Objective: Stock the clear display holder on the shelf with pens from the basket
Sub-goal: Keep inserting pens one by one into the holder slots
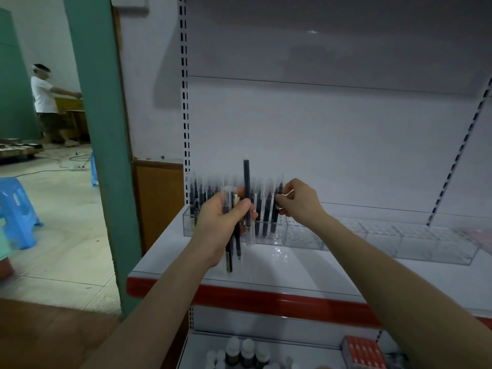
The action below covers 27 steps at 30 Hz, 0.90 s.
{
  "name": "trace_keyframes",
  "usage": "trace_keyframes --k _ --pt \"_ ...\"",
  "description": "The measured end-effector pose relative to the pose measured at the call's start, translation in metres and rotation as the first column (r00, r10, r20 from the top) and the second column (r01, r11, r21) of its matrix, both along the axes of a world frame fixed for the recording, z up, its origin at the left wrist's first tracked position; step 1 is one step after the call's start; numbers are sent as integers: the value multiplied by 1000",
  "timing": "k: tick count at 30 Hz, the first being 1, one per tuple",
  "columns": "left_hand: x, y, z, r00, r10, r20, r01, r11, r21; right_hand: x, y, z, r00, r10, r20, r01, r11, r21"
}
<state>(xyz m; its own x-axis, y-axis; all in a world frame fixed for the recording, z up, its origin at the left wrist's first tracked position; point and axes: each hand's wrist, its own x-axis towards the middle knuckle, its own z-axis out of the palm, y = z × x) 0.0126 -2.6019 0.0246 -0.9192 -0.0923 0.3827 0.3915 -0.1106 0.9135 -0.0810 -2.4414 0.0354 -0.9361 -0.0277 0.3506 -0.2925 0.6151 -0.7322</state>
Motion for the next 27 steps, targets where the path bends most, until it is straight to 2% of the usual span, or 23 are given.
trace_keyframes --k 4,19,27 --pt "2 0 0 1000 -20 -3 20 1000 -9 -2 -1 -4 1000 -12 -2 12 1000 -4" --pt "2 2 -2 999 -36 2 36 999 11 -2 -8 -2 998 -52 -34 57 984 170" --pt "3 2 -2 999 -53 -10 53 998 40 1 -10 -5 995 -68 -69 79 982 173"
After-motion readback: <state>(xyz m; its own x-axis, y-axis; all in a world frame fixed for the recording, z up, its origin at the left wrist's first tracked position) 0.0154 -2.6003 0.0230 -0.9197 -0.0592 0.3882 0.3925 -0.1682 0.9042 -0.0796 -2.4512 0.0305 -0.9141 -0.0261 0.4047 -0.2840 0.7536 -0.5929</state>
